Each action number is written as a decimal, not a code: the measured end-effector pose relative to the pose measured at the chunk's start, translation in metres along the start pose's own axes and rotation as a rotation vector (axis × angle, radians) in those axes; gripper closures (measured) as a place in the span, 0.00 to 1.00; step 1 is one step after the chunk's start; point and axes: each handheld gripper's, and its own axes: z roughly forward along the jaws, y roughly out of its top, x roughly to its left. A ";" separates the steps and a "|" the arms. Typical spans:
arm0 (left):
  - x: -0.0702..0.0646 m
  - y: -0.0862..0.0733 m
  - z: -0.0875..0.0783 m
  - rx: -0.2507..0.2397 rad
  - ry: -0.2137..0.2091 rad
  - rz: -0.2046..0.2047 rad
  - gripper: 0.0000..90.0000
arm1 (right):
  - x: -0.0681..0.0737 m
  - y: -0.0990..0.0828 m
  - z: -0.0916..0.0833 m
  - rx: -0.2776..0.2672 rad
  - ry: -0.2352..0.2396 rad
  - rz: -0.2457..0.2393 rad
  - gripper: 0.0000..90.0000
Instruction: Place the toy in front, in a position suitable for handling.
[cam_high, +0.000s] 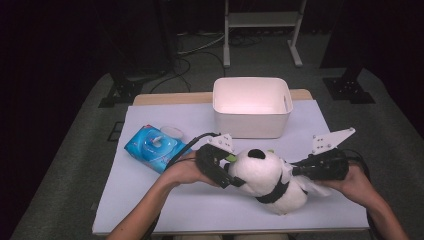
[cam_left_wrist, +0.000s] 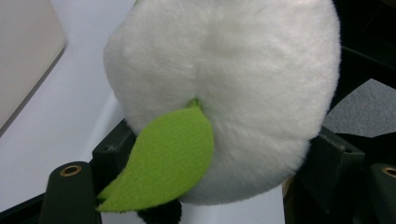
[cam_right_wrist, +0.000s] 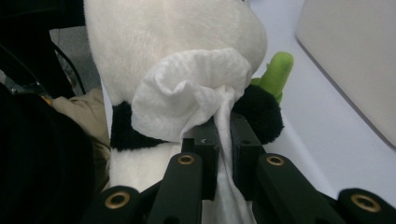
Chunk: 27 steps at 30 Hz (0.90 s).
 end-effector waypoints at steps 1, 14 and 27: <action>0.000 0.000 -0.002 -0.001 0.003 0.002 0.27 | 0.000 0.000 0.001 -0.008 0.002 0.006 0.93; -0.004 0.008 -0.036 -0.003 0.051 0.000 0.28 | 0.003 0.016 0.016 -0.018 0.012 -0.014 0.93; -0.005 0.008 -0.038 -0.024 0.055 0.003 0.28 | 0.004 0.026 0.012 -0.032 0.037 -0.030 0.93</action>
